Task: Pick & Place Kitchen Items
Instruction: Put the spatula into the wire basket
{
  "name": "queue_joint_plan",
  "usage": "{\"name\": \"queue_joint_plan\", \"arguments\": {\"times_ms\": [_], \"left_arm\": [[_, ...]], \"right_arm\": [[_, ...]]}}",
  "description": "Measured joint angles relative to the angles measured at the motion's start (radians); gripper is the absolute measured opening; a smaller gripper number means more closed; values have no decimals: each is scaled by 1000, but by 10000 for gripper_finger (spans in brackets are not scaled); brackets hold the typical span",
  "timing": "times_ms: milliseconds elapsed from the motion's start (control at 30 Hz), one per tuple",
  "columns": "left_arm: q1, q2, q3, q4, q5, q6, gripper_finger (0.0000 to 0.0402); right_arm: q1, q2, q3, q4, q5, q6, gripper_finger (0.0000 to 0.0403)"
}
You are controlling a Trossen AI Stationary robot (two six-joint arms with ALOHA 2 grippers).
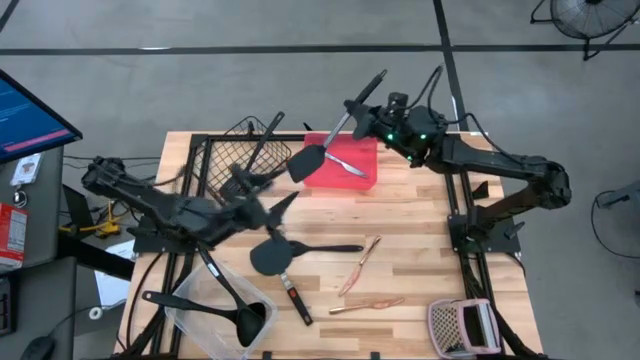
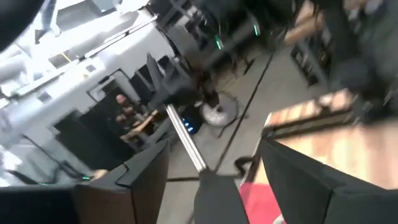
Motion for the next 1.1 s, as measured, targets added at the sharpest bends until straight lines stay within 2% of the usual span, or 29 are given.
{"name": "queue_joint_plan", "arguments": {"times_ms": [100, 200, 367, 467, 633, 867, 967, 1100], "left_arm": [[-54, -67, 0, 1, -17, -73, 246], [-116, -138, -1, -2, -18, -135, 241], [-215, -254, -1, 0, -18, -193, 228], [-259, -304, -1, 0, -18, -213, 221], [-301, -342, -2, -1, -35, -213, 213], [-329, -344, -3, -3, -114, -212, 207], [-333, -344, -3, -7, -123, -207, 207], [-333, -344, -3, -7, -123, -204, 206]], "right_arm": [[1, 54, 0, 69, 7, -95, 57], [-2, 158, 0, 225, -12, -152, 57], [-52, 388, 26, 602, -201, -162, 57], [-76, 518, 112, 700, -247, -152, 57], [-88, 723, 331, 644, -360, -221, 57], [-75, 875, 609, 324, -472, -258, 56], [-74, 889, 670, 195, -465, -299, 56], [-68, 889, 679, 181, -408, -355, 56]]}}
